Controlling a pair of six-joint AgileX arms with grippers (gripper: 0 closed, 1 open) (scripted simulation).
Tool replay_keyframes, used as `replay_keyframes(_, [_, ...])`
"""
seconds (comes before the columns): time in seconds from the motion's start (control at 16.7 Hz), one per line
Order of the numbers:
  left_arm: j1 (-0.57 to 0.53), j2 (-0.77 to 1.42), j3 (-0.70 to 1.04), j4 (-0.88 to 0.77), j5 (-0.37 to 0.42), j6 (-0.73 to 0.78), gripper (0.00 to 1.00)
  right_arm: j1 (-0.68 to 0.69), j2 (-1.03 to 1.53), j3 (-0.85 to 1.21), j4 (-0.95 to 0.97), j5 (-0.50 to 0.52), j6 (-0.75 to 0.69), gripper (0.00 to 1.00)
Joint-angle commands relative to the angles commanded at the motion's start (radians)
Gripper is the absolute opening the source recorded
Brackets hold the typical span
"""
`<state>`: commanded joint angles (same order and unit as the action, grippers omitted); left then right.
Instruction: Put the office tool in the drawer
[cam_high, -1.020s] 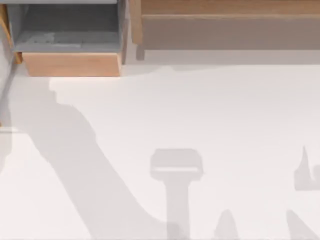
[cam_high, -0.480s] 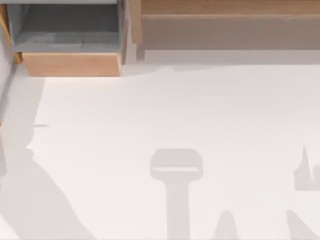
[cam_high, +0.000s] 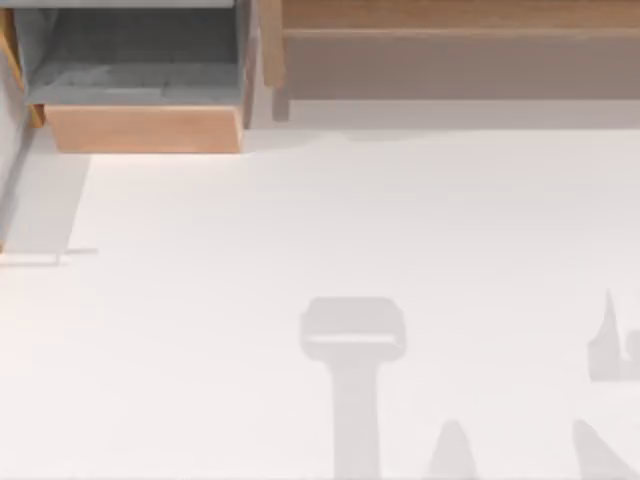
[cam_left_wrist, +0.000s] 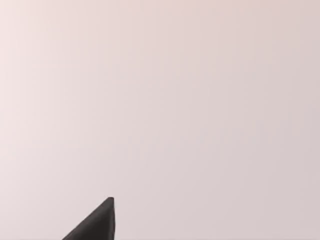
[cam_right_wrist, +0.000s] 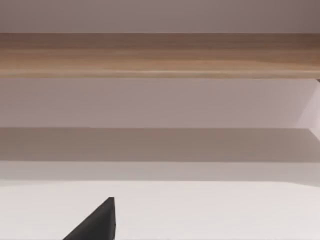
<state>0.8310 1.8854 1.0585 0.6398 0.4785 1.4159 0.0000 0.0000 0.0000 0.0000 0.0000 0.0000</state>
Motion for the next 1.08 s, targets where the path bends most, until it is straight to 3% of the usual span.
replay_keyframes(0.3, [0.033,0.027,-0.311,0.443,0.115,0.163,1.00,0.000,0.000,0.000,0.000,0.000,0.000,1.00])
replay_keyframes(0.6, [-0.043,0.076,-0.533,0.764,0.227,0.194,1.00,0.000,0.000,0.000,0.000,0.000,0.000,1.00])
replay_keyframes(0.84, [-0.105,0.104,-0.614,0.890,0.278,0.177,1.00,0.000,0.000,0.000,0.000,0.000,0.000,1.00])
replay_keyframes(1.08, [-0.112,0.106,-0.621,0.901,0.283,0.175,1.00,0.000,0.000,0.000,0.000,0.000,0.000,1.00])
